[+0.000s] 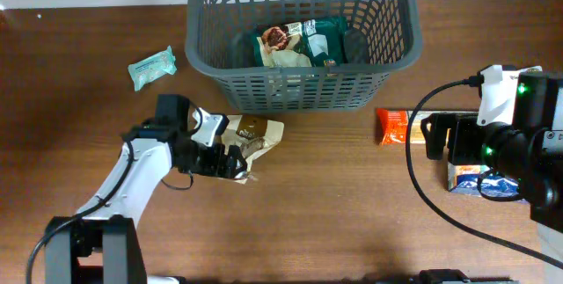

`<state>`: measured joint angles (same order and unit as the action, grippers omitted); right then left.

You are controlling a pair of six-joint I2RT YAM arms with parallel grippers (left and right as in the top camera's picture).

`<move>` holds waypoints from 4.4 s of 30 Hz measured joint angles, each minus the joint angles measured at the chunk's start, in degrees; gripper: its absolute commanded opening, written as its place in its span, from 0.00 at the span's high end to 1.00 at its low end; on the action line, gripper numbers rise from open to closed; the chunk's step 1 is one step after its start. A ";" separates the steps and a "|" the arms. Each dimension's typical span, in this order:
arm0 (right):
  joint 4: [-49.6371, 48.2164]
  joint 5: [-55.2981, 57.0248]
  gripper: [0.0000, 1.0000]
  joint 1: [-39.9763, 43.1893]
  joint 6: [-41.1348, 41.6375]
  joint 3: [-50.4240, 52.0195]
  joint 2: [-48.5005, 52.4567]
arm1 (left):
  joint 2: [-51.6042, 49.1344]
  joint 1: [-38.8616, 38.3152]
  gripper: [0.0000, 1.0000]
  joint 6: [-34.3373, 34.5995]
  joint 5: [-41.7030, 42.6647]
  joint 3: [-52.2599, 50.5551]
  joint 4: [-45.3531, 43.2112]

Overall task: Pack container
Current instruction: 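Lower the left gripper onto the clear snack bag and grasp it, then lift the snack bag into the grey basket and open the left gripper, then move the left gripper to the mint-green toilet tissue pack and grasp it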

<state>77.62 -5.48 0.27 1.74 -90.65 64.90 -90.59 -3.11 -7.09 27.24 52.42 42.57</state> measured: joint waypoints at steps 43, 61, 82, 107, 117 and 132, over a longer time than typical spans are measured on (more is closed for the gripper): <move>-0.24 0.00 0.01 0.00 0.00 0.00 0.00 | 3.72 2.05 0.98 4.22 -3.19 -3.48 -2.84; -0.48 -0.02 0.01 0.00 -0.02 0.00 -0.02 | 27.78 17.16 0.98 5.20 -9.94 -1.53 1.86; -0.57 0.00 0.01 0.00 -0.02 0.00 -0.02 | 18.34 17.66 0.98 5.25 -0.09 33.83 -5.42; 1.97 0.00 0.01 0.00 0.00 0.00 0.04 | -14.43 -6.45 0.98 -4.28 3.98 51.63 3.45; 3.87 0.00 0.01 0.00 -0.02 0.00 0.04 | -18.60 -8.96 0.82 -5.11 0.42 51.74 2.56; 5.46 0.00 0.01 0.00 -0.04 0.00 0.09 | -18.60 -9.27 0.73 -5.35 -0.35 61.81 0.24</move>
<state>83.09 -5.48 0.27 1.69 -90.65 64.99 -109.19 -12.38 -12.45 26.89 114.24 42.81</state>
